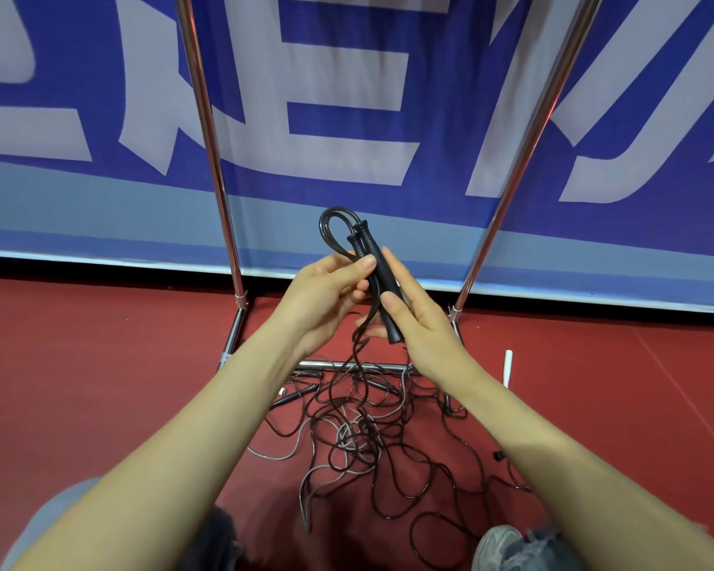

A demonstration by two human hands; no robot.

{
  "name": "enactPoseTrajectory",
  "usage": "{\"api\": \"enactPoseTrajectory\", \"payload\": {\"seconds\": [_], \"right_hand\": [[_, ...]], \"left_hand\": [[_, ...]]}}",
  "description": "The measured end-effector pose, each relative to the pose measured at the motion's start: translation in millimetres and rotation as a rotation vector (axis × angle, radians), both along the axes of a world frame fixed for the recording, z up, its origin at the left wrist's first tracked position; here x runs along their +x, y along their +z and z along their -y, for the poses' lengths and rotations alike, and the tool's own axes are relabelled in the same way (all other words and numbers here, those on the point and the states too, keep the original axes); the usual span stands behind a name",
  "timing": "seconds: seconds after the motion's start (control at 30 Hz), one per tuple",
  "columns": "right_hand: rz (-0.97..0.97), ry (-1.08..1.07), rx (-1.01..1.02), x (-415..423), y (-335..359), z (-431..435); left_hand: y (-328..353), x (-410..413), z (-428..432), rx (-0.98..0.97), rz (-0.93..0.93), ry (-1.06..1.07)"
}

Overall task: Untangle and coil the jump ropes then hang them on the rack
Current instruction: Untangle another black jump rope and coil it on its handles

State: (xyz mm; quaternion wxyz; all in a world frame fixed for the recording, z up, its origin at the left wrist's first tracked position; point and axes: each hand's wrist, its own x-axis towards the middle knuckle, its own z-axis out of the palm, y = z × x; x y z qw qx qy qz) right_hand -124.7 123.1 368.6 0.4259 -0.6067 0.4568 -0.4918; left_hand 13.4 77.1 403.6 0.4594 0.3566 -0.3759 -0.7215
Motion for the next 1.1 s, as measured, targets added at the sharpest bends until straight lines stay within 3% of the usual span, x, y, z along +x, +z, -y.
{"api": "enactPoseTrajectory", "payload": {"seconds": [0.13, 0.33, 0.5, 0.6, 0.73, 0.93, 1.1], "right_hand": [[0.064, 0.018, 0.043, 2, -2, -1], [-0.019, 0.029, 0.021, 0, -2, 0], [-0.102, 0.029, 0.088, -4, -5, 3], [-0.246, 0.079, 0.120, -7, -4, 5], [-0.231, 0.015, 0.136, 0, -10, 4], [-0.174, -0.181, 0.111, 9, -16, 7], [-0.244, -0.146, 0.043, 11, -13, 4]], "left_hand": [[-1, 0, -1, 0.029, -0.025, -0.026], [2, 4, 0, 0.011, -0.006, 0.011], [2, 4, -3, -0.108, 0.061, 0.039], [2, 0, -7, -0.279, 0.215, 0.078], [3, -9, -16, -0.409, 0.266, 0.093], [3, -14, -16, -0.428, 0.253, 0.133], [4, -2, -4, -0.352, 0.219, 0.203]]}}
